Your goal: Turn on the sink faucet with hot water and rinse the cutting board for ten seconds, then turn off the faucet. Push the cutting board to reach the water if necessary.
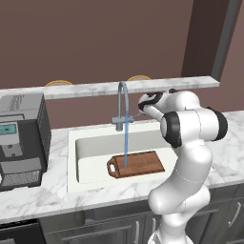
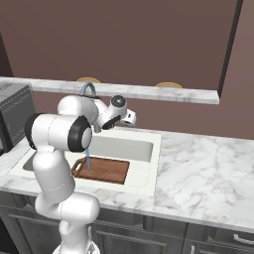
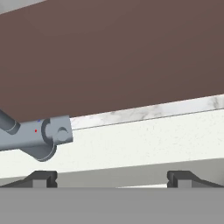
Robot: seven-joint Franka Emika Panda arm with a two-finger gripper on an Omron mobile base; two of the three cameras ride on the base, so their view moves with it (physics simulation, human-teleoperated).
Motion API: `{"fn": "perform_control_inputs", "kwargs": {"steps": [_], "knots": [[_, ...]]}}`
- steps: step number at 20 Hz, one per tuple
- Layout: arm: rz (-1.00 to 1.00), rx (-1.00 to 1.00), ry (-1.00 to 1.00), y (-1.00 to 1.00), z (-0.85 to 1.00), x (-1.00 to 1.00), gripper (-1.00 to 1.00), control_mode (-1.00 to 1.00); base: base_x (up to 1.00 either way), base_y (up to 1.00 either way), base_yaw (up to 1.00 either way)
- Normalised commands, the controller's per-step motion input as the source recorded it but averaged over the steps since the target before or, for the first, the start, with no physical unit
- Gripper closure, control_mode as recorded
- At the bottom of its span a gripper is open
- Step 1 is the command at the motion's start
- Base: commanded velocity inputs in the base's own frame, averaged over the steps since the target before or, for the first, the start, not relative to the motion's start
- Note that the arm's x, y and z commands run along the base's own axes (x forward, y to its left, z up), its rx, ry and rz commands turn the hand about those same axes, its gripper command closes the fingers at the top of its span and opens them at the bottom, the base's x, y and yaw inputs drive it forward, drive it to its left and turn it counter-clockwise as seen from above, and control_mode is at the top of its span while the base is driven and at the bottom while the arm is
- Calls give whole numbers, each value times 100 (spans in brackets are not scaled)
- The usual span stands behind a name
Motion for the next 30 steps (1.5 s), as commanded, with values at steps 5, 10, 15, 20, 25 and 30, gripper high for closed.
{"fn": "perform_control_inputs", "kwargs": {"steps": [5, 10, 15, 20, 25, 30], "knots": [[0, 0, 0, 0, 0, 0, -100, -100, 0, 0, 0], [0, 0, 0, 0, 0, 0, -100, -100, 0, 0, 0], [0, 0, 0, 0, 0, 3, -100, -100, 0, 0, 0], [0, 0, 0, -1, -5, 13, -100, -100, 0, 0, 0], [0, 0, 0, -1, -4, 16, -100, -100, 0, 0, 0], [0, 0, 0, 0, -8, 13, -100, -100, 0, 0, 0]]}}
